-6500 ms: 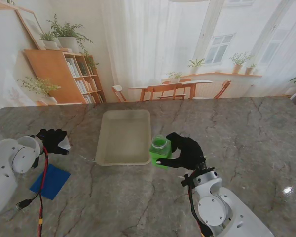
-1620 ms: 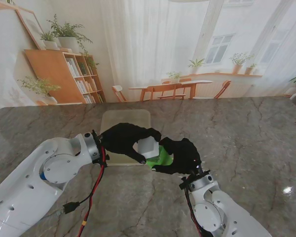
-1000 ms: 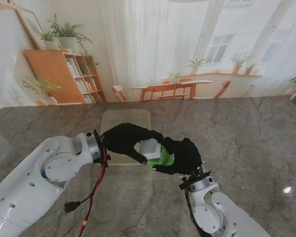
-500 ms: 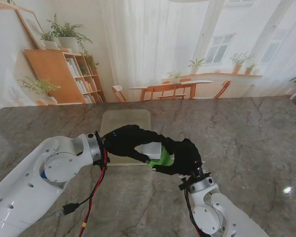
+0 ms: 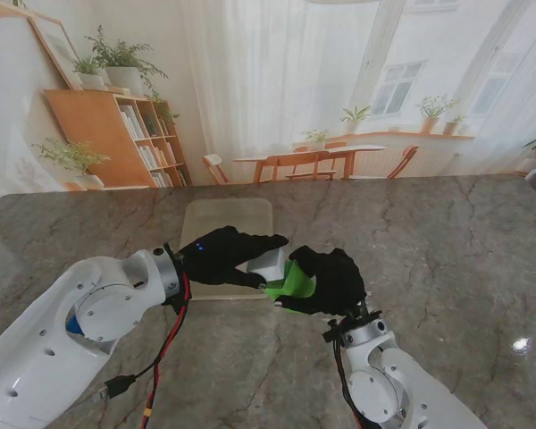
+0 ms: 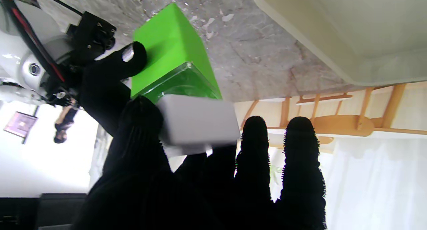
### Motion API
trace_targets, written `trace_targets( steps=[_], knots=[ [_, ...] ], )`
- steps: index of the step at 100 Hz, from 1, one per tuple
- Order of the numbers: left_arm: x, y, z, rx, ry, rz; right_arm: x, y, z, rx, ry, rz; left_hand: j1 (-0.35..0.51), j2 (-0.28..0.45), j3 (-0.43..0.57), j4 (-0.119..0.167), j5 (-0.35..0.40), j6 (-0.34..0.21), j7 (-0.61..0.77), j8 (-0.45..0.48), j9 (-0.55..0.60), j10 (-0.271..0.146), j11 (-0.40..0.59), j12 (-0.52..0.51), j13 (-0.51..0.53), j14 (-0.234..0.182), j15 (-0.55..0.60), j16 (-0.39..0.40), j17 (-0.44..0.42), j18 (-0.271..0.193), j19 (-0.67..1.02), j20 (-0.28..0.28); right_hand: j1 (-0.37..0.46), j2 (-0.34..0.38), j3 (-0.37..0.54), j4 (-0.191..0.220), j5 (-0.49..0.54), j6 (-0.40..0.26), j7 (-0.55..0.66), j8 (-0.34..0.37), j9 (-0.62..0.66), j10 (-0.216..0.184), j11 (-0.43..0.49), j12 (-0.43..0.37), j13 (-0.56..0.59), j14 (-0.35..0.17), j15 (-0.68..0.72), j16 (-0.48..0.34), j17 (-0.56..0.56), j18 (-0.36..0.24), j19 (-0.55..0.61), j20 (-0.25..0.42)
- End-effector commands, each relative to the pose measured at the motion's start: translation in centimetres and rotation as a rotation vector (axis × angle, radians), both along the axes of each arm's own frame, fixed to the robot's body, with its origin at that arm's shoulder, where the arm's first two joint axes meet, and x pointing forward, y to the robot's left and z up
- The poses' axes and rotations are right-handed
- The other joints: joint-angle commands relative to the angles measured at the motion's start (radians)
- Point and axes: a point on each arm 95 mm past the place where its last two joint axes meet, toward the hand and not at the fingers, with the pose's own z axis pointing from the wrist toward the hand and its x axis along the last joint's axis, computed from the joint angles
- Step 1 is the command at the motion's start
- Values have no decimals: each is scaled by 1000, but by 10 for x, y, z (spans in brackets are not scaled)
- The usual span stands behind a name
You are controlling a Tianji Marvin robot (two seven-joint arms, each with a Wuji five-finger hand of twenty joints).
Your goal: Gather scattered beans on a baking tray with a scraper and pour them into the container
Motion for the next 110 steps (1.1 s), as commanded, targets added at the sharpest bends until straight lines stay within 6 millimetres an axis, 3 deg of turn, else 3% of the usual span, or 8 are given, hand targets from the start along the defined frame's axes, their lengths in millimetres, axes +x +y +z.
trace_targets(
  steps=[1, 21, 37, 51, 60, 83, 93, 110],
  knots=[
    [-1, 0, -7, -25, -9, 32, 0, 4, 3, 19, -1, 4, 38, 124, 47, -36, 50, 23, 69, 19, 80, -26, 49, 24, 49, -9, 46, 50, 33, -31, 78, 31, 182, 121, 477, 52, 49, -332, 177, 68, 53, -86, 90, 14, -29, -51, -6, 1, -12, 0, 24, -11],
    [-3, -6, -12, -117, -83, 135, 0, 5, 3, 22, -9, -13, 31, 37, 55, -28, 128, -16, 178, 218, 223, -99, 296, 338, 160, -49, 330, 300, 214, -191, 367, 56, 191, 129, 467, 55, 41, -318, 181, 66, 45, -77, 95, 14, -35, -45, 2, 1, -18, 5, 33, -9],
    [-3, -12, -15, -193, -71, 177, 0, 5, 4, 34, -11, -29, 37, -19, 62, -22, 114, -56, 238, 360, 205, -134, 382, 403, 157, -69, 397, 336, 224, -219, 384, 31, 198, 136, 459, 58, 36, -308, 186, 64, 40, -72, 100, 11, -41, -38, 8, 1, -23, 9, 40, -10],
    [-3, -10, -16, -197, -75, 155, 0, 3, 5, 52, -11, -57, 59, -46, 66, -23, 82, -96, 272, 456, 177, -161, 369, 395, 148, -105, 370, 325, 232, -262, 349, 18, 208, 142, 451, 61, 30, -296, 190, 61, 32, -64, 106, 8, -48, -33, 16, -1, -31, 14, 48, -12],
    [-4, -9, -21, -231, -43, 153, 0, 2, 5, 57, -11, -69, 71, -52, 68, -21, 69, -98, 279, 487, 163, -156, 351, 383, 139, -108, 346, 317, 224, -256, 324, 12, 213, 145, 444, 63, 27, -291, 192, 59, 28, -59, 110, 6, -53, -30, 22, -1, -35, 16, 54, -13],
    [-7, -5, -31, -289, 31, 213, -1, 1, 6, 54, -20, -95, 35, 7, 60, -24, 58, -42, 202, 444, 163, -111, 311, 351, 167, -81, 332, 313, 258, -232, 323, 32, 232, 157, 426, 69, 15, -265, 200, 53, 12, -39, 125, -2, -66, -15, 37, -6, -50, 31, 72, -17],
    [-8, -6, -35, -308, 41, 244, -1, 2, 6, 62, -21, -104, 2, 30, 57, -25, 51, 11, 117, 334, 193, -91, 315, 356, 218, -70, 383, 330, 317, -256, 372, 30, 237, 162, 420, 72, 11, -256, 203, 51, 7, -35, 131, -7, -70, -10, 43, -9, -56, 34, 78, -21],
    [-9, -11, -40, -357, 52, 276, -2, 4, 6, 69, -25, -110, -31, 42, 56, -24, 10, 87, 59, 192, 224, -72, 282, 305, 250, -41, 391, 307, 335, -235, 415, 18, 246, 169, 412, 75, 5, -245, 207, 49, -1, -27, 139, -12, -76, -4, 52, -13, -62, 38, 88, -25]
  ],
)
